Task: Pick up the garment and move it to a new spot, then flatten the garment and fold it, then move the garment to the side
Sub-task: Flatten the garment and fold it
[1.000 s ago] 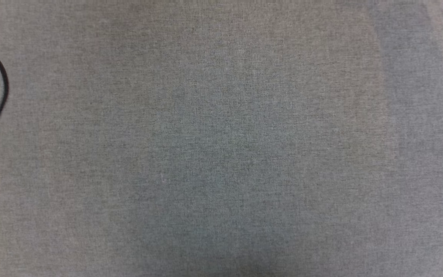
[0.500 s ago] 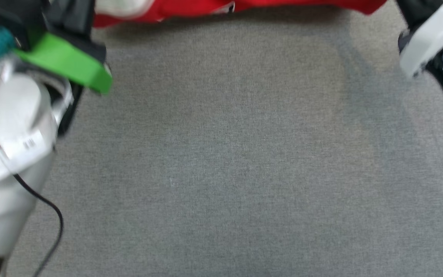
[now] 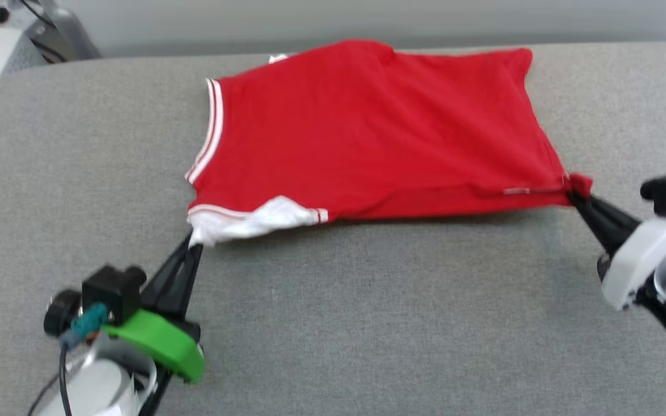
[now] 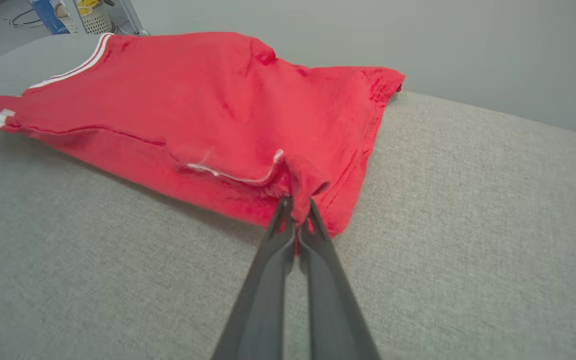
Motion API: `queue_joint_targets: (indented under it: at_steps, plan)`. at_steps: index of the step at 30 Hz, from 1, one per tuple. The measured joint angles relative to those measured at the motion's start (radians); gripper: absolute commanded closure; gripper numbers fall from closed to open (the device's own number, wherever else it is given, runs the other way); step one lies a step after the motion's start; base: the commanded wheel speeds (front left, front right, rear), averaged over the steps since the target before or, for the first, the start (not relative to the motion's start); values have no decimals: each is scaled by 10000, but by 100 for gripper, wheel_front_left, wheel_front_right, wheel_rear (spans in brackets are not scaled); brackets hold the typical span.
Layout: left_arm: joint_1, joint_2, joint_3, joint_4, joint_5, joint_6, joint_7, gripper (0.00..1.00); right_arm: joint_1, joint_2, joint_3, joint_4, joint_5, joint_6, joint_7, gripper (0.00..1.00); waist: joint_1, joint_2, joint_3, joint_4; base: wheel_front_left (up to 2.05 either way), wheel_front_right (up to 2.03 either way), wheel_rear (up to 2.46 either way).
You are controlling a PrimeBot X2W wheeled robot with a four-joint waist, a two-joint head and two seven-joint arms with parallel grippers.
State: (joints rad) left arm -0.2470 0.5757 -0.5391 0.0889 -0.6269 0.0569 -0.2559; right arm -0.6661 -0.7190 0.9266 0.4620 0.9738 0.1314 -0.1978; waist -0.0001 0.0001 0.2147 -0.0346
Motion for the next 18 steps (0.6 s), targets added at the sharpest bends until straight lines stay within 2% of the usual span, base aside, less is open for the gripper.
queue_joint_targets:
  at_steps: [10, 18]
  plan:
    - [3141, -274, 186, -587, -642, 485, 0, 100, 2920, -176, -715, -502, 50, 0, -92, 100, 0, 0, -1190, 97, 0, 0, 0]
    - [4841, -332, -100, -729, -1421, 533, 244, 100, 4926, -184, -1705, -978, 98, 0, -33, 100, 0, 0, -1794, 210, 0, 0, 0]
